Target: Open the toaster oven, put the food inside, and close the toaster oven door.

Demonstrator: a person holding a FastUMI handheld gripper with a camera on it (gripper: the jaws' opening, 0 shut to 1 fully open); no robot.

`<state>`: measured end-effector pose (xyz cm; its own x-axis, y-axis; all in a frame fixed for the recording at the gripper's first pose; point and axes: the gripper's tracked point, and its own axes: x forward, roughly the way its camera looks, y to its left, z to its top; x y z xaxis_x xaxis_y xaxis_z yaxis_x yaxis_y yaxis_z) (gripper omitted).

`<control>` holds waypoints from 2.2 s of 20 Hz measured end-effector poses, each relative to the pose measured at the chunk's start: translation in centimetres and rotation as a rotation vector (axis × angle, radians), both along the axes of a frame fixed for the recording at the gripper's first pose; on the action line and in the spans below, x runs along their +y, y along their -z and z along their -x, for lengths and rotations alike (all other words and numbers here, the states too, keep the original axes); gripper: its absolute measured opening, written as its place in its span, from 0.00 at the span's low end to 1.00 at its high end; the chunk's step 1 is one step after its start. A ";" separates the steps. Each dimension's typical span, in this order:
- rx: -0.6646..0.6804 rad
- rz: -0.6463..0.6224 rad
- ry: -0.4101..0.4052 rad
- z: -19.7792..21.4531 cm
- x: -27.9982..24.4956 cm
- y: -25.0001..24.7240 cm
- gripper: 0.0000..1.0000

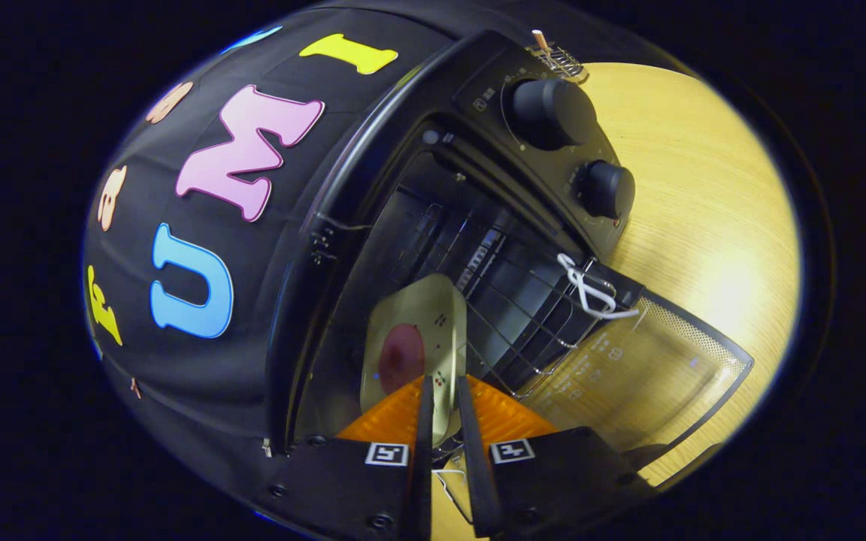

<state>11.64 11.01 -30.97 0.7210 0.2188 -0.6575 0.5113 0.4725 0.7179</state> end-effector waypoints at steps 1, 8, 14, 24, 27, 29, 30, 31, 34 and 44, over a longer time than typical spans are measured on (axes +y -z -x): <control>-0.017 -0.008 -0.014 0.2 0.5 -0.6 0.42; -0.041 0.077 -0.126 4.0 1.2 -2.3 0.99; -0.070 0.161 -0.219 7.8 0.4 -5.1 0.99; -0.012 0.547 -0.580 18.7 -1.7 -2.6 0.99; 0.012 0.663 -0.679 20.5 -2.3 -0.8 0.99; 0.066 0.708 -0.714 21.3 -2.9 1.0 1.00; 0.111 0.743 -0.714 21.7 -3.7 2.2 0.99; 0.137 0.752 -0.710 21.8 -3.9 2.9 1.00; 0.181 0.748 -0.721 21.4 -3.7 5.4 1.00; 0.163 0.719 -0.708 16.4 -1.7 6.2 1.00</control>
